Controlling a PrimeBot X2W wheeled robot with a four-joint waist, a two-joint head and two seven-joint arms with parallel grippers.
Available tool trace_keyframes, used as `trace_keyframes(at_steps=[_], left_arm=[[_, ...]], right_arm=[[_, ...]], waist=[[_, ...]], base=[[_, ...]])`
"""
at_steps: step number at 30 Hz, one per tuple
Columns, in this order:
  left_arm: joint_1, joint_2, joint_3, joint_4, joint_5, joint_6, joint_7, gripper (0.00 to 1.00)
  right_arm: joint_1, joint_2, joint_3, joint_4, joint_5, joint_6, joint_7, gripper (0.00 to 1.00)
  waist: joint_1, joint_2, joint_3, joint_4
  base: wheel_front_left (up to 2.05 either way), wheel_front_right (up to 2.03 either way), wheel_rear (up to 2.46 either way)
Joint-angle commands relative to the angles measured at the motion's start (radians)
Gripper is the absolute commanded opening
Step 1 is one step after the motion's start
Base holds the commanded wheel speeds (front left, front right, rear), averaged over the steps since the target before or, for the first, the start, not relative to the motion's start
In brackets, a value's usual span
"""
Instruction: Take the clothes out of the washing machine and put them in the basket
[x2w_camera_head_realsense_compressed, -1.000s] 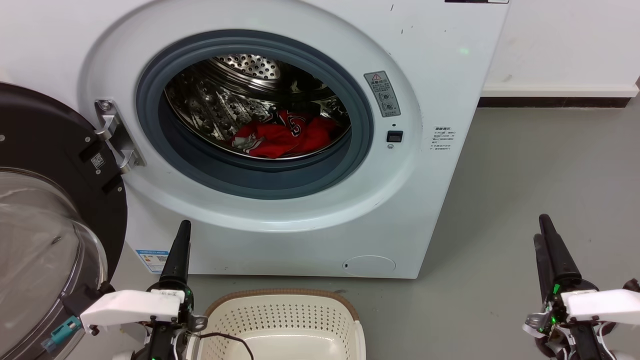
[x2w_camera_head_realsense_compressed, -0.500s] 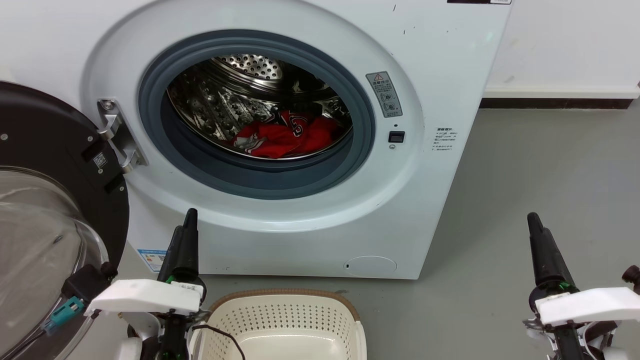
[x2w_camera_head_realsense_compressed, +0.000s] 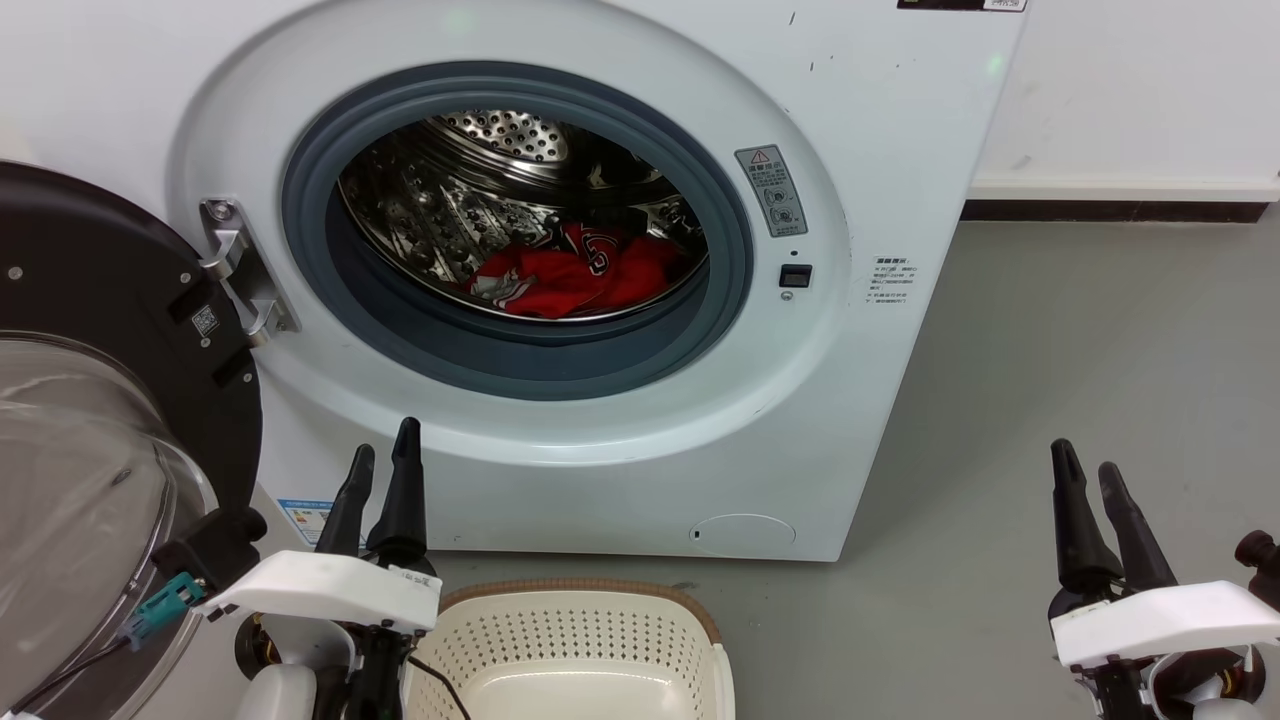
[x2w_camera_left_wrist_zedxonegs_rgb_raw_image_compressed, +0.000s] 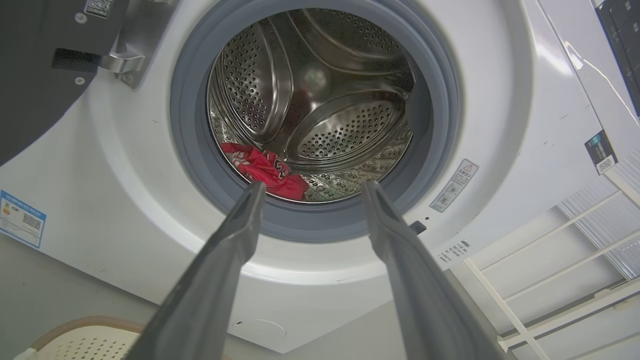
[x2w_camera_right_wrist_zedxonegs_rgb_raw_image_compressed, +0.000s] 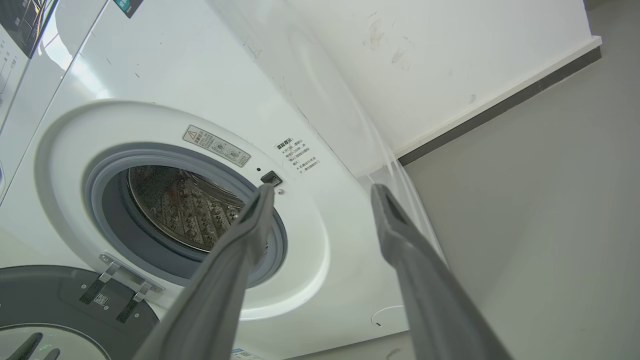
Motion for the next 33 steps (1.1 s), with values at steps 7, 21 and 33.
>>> trace_keyframes(at_steps=[7, 21, 33], left_arm=[[-0.035, 0.001, -0.012, 0.013, 0.117, 0.007, -0.029, 1.00], [-0.049, 0.002, -0.029, 0.048, 0.294, 0.012, -0.068, 1.00], [-0.060, 0.004, -0.040, 0.075, 0.420, 0.022, -0.098, 1.00]], right_arm=[[0.005, -0.002, -0.007, -0.006, -0.130, 0.000, -0.015, 1.00], [0.020, -0.002, -0.016, 0.010, -0.304, 0.000, -0.036, 1.00], [0.023, -0.002, -0.018, 0.017, -0.434, 0.000, -0.056, 1.00]], waist=[[0.0000, -0.0001, -0.002, 0.000], [0.0000, -0.0001, -0.007, 0.000], [0.0000, -0.0001, -0.006, 0.003]], base=[[0.00, 0.00, 0.00], [0.00, 0.00, 0.00], [0.00, 0.00, 0.00]])
